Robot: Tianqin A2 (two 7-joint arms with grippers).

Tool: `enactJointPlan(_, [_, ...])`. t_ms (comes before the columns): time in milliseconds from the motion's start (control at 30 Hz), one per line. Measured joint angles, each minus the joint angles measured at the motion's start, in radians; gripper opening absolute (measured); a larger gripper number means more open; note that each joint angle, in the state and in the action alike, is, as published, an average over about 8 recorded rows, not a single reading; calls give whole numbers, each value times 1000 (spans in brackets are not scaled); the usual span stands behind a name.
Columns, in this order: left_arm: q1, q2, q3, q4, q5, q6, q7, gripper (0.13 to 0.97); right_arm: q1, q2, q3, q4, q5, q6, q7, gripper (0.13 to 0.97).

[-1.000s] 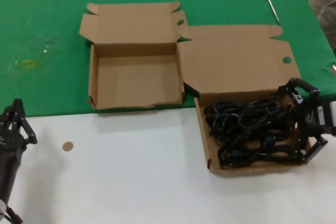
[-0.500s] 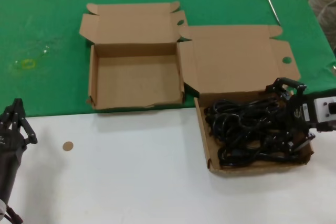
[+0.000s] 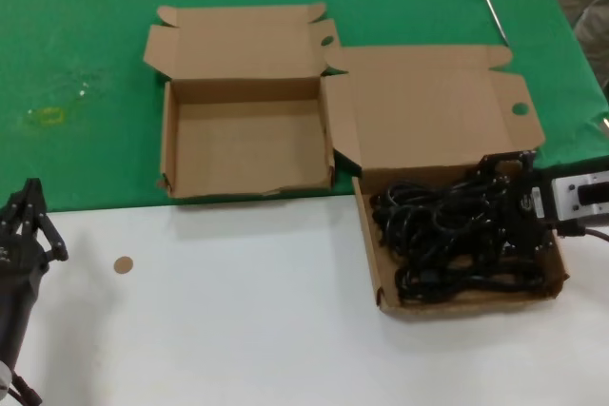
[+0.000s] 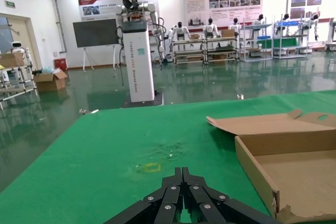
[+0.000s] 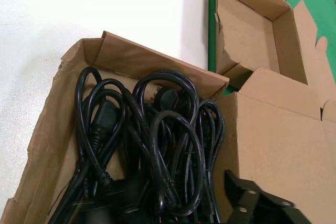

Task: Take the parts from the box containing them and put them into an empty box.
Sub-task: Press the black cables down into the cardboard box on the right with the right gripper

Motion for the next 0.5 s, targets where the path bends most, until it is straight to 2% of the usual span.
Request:
enactJointPlan(200, [0,0,0,0,0,0,0,152,0,-7,0,3,-9,2,7,516])
enactJointPlan(233, [0,0,0,0,0,0,0,152,1,-7,-1,4,-11,2,10,516])
enactJointPlan(500, [0,0,0,0,0,0,0,152,0,4,2,28,-18,-12,41,324])
